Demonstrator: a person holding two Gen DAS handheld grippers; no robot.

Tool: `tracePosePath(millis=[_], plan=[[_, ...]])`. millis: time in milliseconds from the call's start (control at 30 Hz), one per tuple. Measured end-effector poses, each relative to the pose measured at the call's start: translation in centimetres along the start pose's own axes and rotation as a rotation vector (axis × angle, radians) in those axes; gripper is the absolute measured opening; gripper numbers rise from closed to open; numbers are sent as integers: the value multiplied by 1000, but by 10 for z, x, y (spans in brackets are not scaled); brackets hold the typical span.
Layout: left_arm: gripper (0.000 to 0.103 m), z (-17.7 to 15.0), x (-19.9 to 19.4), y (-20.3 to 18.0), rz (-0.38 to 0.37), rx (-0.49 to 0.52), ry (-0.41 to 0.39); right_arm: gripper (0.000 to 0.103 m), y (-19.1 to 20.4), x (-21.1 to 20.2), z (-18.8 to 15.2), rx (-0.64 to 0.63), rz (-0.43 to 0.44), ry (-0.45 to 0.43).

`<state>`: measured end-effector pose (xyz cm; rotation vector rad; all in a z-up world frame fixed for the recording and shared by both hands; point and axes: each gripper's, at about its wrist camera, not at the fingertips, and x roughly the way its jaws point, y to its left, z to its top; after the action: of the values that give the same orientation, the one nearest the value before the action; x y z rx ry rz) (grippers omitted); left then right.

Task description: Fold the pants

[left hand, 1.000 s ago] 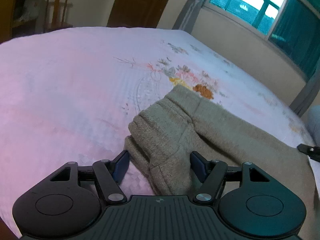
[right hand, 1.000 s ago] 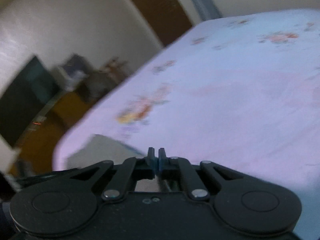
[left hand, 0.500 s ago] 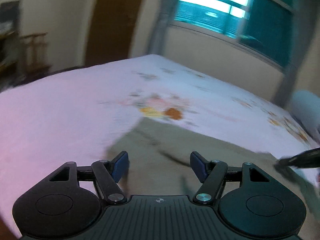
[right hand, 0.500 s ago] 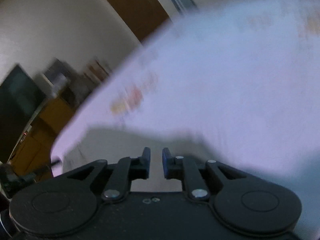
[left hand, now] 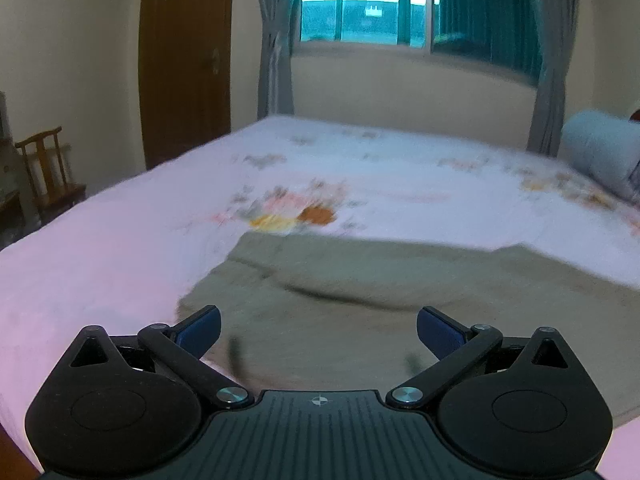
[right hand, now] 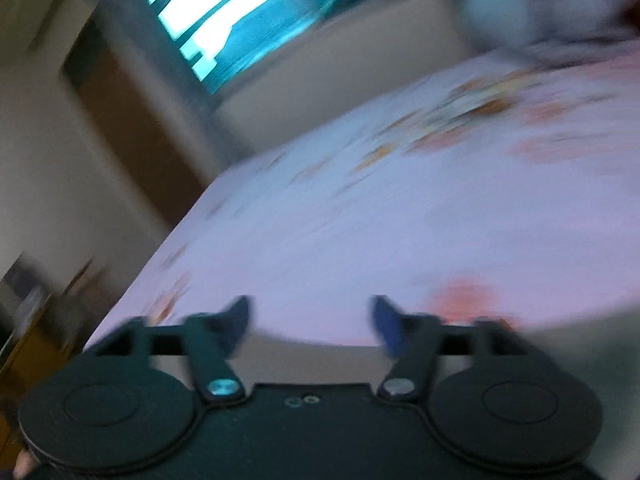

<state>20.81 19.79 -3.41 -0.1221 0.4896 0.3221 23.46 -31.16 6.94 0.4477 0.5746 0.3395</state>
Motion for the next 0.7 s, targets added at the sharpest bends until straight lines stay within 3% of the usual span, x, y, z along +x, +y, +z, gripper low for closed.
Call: tracePosePath(millis=[100, 167, 233, 267, 333, 467, 567, 667, 700], plan=[[103, 0, -11, -31, -75, 18, -20, 70, -69, -73, -12, 199, -87, -149], [103, 0, -8, -58, -116, 69, 0, 64, -119, -116, -27, 360, -141, -249], [103, 0, -6, -86, -161, 105, 23, 52, -157, -139, -48, 497, -199, -281], [103, -1, -5, -96, -182, 115, 28, 45, -170, -142, -58, 546, -211, -290], [103, -5, -3, -116, -216, 115, 57, 41, -195, -145, -75, 633, -223, -298], [103, -16, 8, -136, -212, 112, 131, 38, -219, -129, -99, 776, -231, -307], [103, -29, 17, -139, -190, 124, 185, 37, -232, -115, -106, 821, -204, -302], [103, -37, 17, -142, -173, 144, 179, 34, -235, -107, -104, 845, -182, -317], [103, -35, 14, -145, -163, 139, 173, 24, -236, -104, -104, 850, -182, -315]])
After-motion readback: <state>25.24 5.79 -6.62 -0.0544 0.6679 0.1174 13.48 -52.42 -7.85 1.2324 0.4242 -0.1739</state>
